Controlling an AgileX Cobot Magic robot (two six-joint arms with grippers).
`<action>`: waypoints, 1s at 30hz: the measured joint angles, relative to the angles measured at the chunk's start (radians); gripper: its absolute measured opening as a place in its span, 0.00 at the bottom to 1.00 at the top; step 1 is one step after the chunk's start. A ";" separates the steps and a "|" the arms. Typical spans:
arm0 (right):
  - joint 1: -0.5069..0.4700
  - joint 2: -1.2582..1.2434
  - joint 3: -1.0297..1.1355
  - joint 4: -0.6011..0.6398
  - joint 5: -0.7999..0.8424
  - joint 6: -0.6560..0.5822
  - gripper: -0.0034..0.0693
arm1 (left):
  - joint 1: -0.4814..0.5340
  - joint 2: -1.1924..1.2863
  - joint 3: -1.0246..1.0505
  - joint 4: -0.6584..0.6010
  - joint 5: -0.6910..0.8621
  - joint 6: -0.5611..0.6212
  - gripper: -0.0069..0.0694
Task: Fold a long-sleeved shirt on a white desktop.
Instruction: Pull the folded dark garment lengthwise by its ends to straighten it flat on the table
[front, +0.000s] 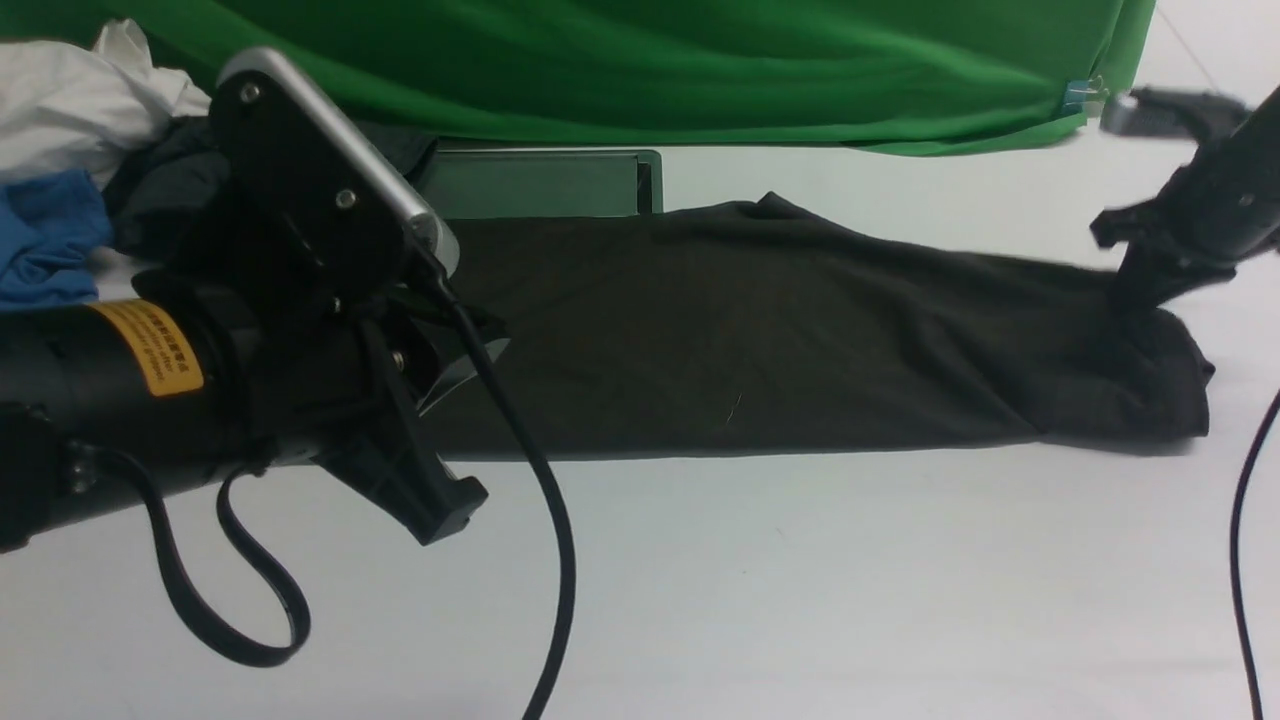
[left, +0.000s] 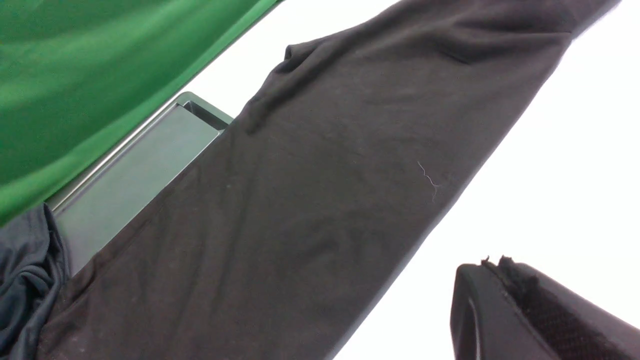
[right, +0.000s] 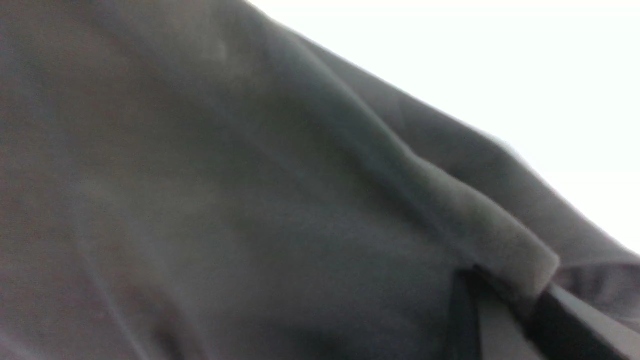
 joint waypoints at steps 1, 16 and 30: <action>0.000 -0.008 0.000 -0.007 -0.011 0.000 0.12 | 0.000 0.000 0.000 0.000 0.000 0.000 0.11; 0.001 0.042 0.000 -0.042 -0.288 -0.051 0.17 | 0.000 -0.001 0.001 0.000 -0.001 -0.001 0.11; -0.044 -0.009 0.024 -0.111 -0.161 0.065 0.87 | 0.000 -0.001 0.001 0.000 0.000 -0.001 0.11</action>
